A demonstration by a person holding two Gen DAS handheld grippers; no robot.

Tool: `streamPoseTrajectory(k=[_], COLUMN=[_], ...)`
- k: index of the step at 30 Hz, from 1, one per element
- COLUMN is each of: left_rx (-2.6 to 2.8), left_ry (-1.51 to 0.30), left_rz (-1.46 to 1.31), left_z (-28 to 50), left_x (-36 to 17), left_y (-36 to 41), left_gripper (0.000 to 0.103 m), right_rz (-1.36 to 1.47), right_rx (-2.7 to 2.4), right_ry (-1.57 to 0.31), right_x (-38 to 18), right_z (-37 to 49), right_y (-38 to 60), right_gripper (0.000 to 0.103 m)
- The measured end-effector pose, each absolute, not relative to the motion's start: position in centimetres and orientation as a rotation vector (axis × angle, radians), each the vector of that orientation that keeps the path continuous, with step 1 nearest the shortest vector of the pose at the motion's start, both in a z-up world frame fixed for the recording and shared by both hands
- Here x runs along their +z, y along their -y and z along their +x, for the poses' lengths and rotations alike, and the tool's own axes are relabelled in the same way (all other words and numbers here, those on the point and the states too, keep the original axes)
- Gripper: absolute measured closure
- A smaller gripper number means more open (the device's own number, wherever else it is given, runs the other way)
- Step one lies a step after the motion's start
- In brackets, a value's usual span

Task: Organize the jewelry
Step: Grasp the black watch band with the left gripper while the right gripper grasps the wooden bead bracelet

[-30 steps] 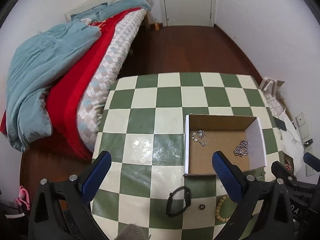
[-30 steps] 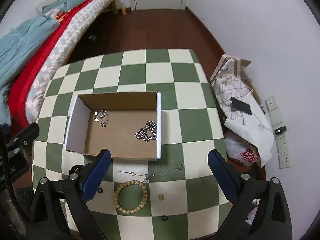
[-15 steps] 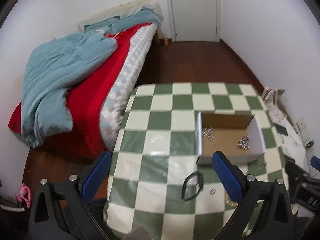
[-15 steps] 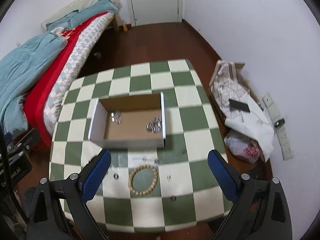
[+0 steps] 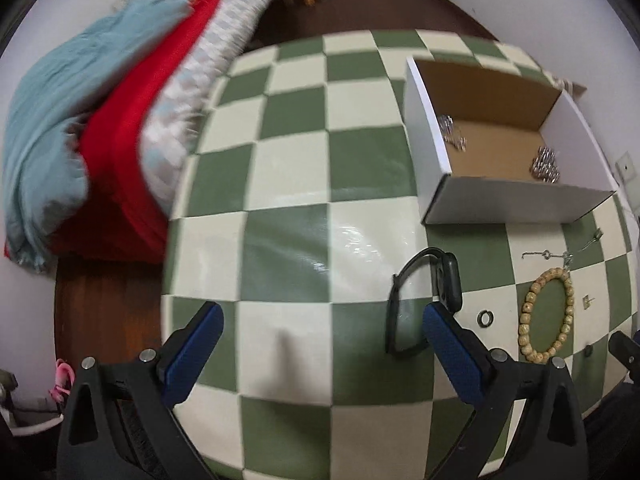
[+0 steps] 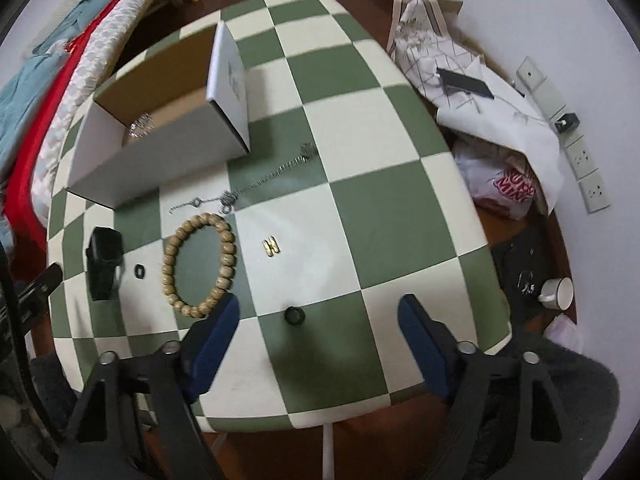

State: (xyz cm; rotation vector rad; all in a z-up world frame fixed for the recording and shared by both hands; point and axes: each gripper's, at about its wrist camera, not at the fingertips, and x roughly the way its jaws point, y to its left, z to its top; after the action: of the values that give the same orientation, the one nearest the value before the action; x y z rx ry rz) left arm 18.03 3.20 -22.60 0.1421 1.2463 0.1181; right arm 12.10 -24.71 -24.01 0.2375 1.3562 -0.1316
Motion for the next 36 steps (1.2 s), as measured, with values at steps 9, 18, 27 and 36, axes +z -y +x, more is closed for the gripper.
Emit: streamPoseTrajectory(k=[9,18,27,36], left_rx=[0.02,0.072,0.092,0.092], left_ry=[-1.352,-1.352,-1.351,-1.348], left_rz=[0.115,0.042,0.058,0.068], left_z=[20.3,17.4,13.2,13.0], left_x=[-26.1,-25.9,-25.9,-25.9], left_y=[-1.7,-3.5,-3.7,-3.3], left_gripper=[0.063,0.098,0.098,0.098], right_rz=[0.209,0.047,-0.018,-0.03], right_rx=[-0.049,-0.035,-0.028,-0.059], right_ry=[-1.383,-1.374,-1.421,-1.412], right_x=[-26.6,-27.5,-27.7,-27.9], right_z=[14.8,16.1,13.4,14.1], right_y=[21.1,17.7,18.1,18.2], right_gripper=[0.034,0.089,0.093,0.091])
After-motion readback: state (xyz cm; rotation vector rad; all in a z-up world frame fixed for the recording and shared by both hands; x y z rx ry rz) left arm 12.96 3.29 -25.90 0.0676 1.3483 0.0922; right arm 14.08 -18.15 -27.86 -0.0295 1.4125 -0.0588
